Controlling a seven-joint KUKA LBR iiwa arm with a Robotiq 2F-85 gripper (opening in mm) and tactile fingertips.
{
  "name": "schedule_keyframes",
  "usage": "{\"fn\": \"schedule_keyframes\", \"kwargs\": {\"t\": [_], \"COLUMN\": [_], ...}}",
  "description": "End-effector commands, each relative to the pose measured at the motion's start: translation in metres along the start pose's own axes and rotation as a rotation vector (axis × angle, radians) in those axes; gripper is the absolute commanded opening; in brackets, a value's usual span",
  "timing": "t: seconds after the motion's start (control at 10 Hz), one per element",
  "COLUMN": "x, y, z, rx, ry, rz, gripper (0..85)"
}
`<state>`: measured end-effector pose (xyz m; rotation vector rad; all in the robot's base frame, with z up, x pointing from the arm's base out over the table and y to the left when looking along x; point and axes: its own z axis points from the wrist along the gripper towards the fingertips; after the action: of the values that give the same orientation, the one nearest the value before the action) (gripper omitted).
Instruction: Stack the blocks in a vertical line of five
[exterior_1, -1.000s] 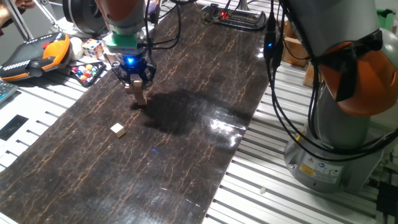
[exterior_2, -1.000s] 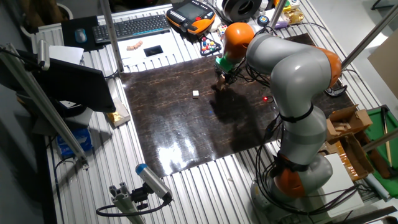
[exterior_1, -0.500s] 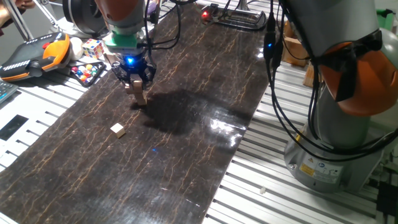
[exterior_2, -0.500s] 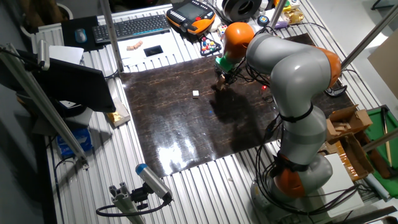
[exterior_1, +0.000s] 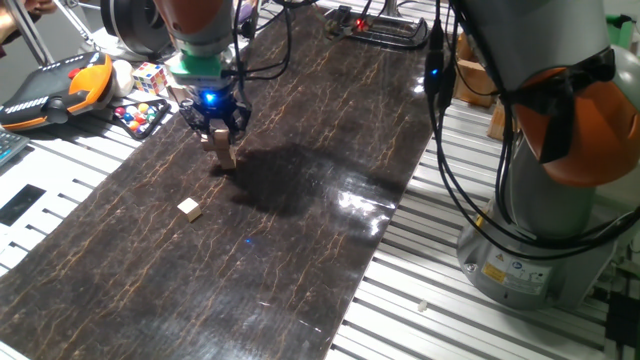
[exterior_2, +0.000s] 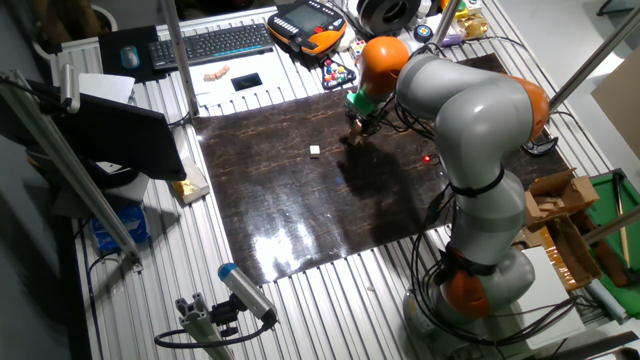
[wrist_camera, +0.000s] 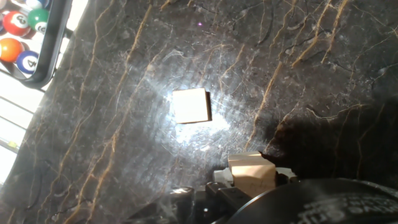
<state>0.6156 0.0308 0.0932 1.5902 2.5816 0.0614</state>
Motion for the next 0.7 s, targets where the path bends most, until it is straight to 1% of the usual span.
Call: {"fn": "schedule_keyframes", "kwargs": {"t": [0.0,0.6], "x": [0.0001,0.0004], "y": [0.0000,0.0001], "z": [0.0000,0.0001], "rx": [-0.001,-0.004], "ry": [-0.001,-0.003], "rz": [0.000,0.012], "gripper": [38.0,39.0]}}
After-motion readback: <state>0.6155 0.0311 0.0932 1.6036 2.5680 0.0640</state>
